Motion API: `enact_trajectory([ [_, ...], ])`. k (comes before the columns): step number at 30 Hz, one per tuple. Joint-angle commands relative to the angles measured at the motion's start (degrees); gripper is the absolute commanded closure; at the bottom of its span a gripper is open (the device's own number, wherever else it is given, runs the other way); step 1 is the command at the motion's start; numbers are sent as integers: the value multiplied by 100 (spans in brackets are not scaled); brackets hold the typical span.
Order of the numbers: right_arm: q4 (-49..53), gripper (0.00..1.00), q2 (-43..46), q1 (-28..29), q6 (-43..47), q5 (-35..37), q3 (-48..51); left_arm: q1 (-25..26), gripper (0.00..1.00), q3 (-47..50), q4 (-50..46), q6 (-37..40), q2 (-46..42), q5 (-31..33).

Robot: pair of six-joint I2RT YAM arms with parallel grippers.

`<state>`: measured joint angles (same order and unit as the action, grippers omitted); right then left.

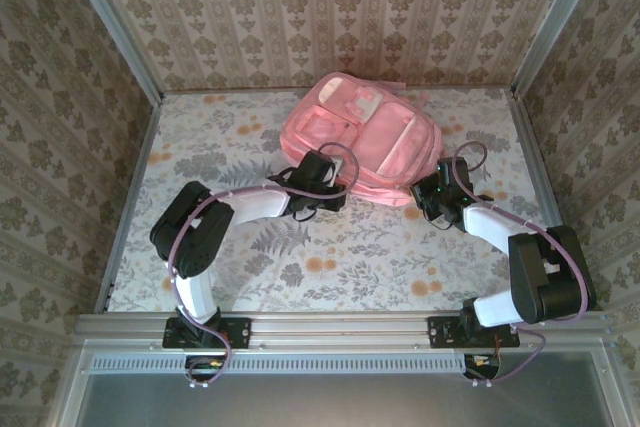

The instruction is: Pack the student bag

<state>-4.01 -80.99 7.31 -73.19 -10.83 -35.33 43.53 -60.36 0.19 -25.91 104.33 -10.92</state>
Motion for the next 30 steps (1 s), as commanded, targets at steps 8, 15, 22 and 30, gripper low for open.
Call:
enact_trajectory([
  [8,225,100,-13,-98,182,175,-167,-380,94,97,-194,-24,-300,321],
  [15,468,100,185,148,385,99,-140,-299,54,188,-250,-82,-794,-205],
  [22,956,100,923,1144,340,675,127,-317,31,616,-1177,-46,-2377,-10],
  [30,1123,97,1069,3270,-67,1613,203,-618,0,604,-2531,77,-4124,797],
])
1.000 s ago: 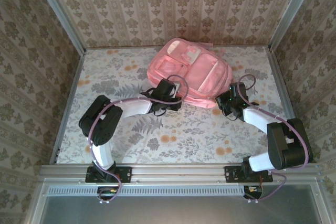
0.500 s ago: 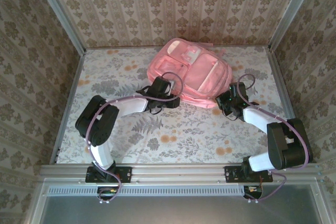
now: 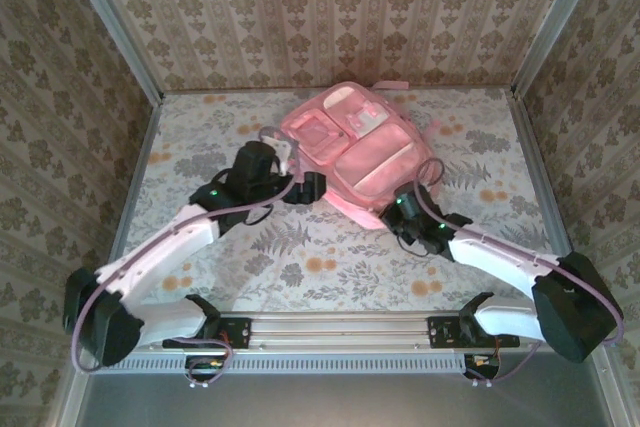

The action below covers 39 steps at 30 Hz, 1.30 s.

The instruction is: Pack the student bag

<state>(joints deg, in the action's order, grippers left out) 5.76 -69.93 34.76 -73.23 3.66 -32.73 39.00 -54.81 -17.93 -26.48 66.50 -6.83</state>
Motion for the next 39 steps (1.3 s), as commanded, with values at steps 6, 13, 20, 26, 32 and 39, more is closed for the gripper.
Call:
enact_trajectory([
  [6,-428,79,-915,1854,224,448,-692,-587,0,109,-958,228,-874,181],
  [13,-302,66,-2953,2663,1240,-213,-2843,-982,0,312,-888,168,-1323,-29],
  [20,-208,49,-2693,2712,1634,-215,-2993,-1415,0,444,-1031,269,-1701,309],
  [26,167,9,-1358,2712,2848,160,-2318,-1505,0,723,-760,368,-2048,939],
  [32,943,0,381,2168,4258,1433,-2042,-1554,0,1538,365,1638,-2185,1992],
  [39,-524,0,1627,519,6107,2651,-1010,-3325,0,3216,2524,2222,-2035,1474],
])
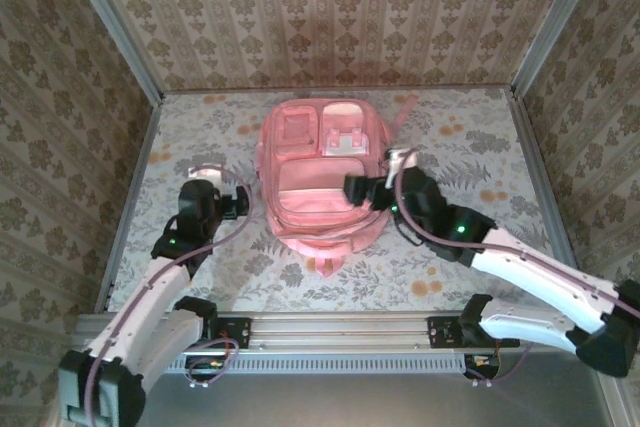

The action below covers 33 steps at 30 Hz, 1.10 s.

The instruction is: Pack the student bag

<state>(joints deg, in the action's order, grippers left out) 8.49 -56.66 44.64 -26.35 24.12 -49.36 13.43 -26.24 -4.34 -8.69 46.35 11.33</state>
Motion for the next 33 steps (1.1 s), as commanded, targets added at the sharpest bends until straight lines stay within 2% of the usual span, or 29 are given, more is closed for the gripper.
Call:
enact_trajectory([
  [1,-1702,0,495,-744,1947,391,1223,-1022,0,577,1547,434,51,-546],
  [2,-2519,0,621,-1040,2235,299,1755,-1042,0,682,1787,460,221,-356],
  [4,-3121,0,642,-1497,2572,-123,2342,-1080,0,709,1935,801,635,-472],
  [7,-3325,0,549,-2119,2765,-168,2864,-1330,0,996,2653,450,1215,-318],
  [8,-3447,0,489,-2271,2825,-44,3021,-1415,0,935,2574,476,1274,-403],
  [13,-3786,0,159,-2800,2580,626,3620,-1570,0,1128,4318,473,2049,-261],
  [15,-3792,0,195,-2922,2433,681,3720,-1552,0,1139,4717,596,2304,-552],
  [18,-4234,0,209,-3276,2235,213,3907,-1443,0,911,4923,821,2730,-898],
  [22,-4603,0,-227,-3872,1807,-379,3817,-1451,0,1270,6570,777,3682,-795],
  [24,-5070,0,-596,-4054,1774,-615,3806,-1454,0,1503,7777,866,4339,-899],
  [25,-5501,0,-818,-4139,1774,-723,3866,-1457,0,1489,7868,903,4360,-924],
  [27,-6026,0,-1269,-4296,1769,-884,3799,-1442,0,1145,6816,882,4103,-1004],
  [30,-6372,0,-1958,-4493,2081,-1569,3526,-1415,0,703,6107,994,4154,-1170],
  [33,-8427,0,-3443,-4806,1868,-2074,3748,-1319,0,324,5403,1150,4183,-1195],
])
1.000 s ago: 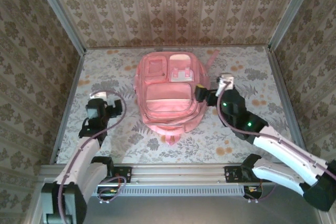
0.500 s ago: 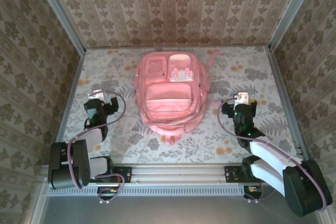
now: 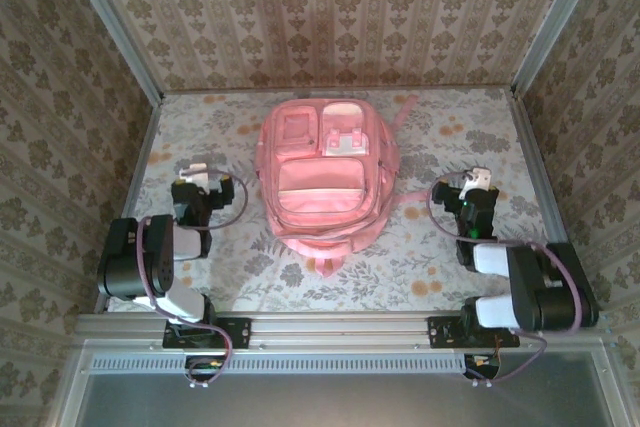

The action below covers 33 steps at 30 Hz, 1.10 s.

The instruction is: Pack the student bag

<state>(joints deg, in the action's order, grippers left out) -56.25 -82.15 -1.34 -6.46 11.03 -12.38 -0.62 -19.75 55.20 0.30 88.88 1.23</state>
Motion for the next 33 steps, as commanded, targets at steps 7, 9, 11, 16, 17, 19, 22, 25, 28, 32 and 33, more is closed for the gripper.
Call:
enact_trajectory([
  [7,642,0,-598,136,446,-1013,-1096,164,0,-372,-655,291,-69,-67],
  [9,818,0,-553,128,436,-1020,-1133,168,0,-380,-657,295,-66,-56],
  [11,786,0,-562,117,425,-1043,-1127,174,0,-378,-659,287,-65,-54],
  [16,729,0,-542,134,449,-993,-1091,168,0,-381,-659,286,-71,-53],
  [17,700,0,-548,134,445,-992,-1087,168,0,-372,-639,290,-66,-53],
  [19,704,0,-547,141,450,-996,-1087,168,0,-363,-633,288,-73,-55],
  [22,716,0,-540,190,478,-920,-1091,168,0,-361,-633,282,-74,-54],
  [25,722,0,-544,183,479,-910,-1094,170,0,-364,-629,287,-80,-54],
  [28,721,0,-539,187,479,-916,-1092,169,0,-362,-633,287,-77,-53],
  [32,720,0,-539,184,479,-909,-1091,142,0,-407,-703,261,-71,-99],
  [33,722,0,-544,186,479,-910,-1094,141,0,-396,-695,261,-70,-97],
])
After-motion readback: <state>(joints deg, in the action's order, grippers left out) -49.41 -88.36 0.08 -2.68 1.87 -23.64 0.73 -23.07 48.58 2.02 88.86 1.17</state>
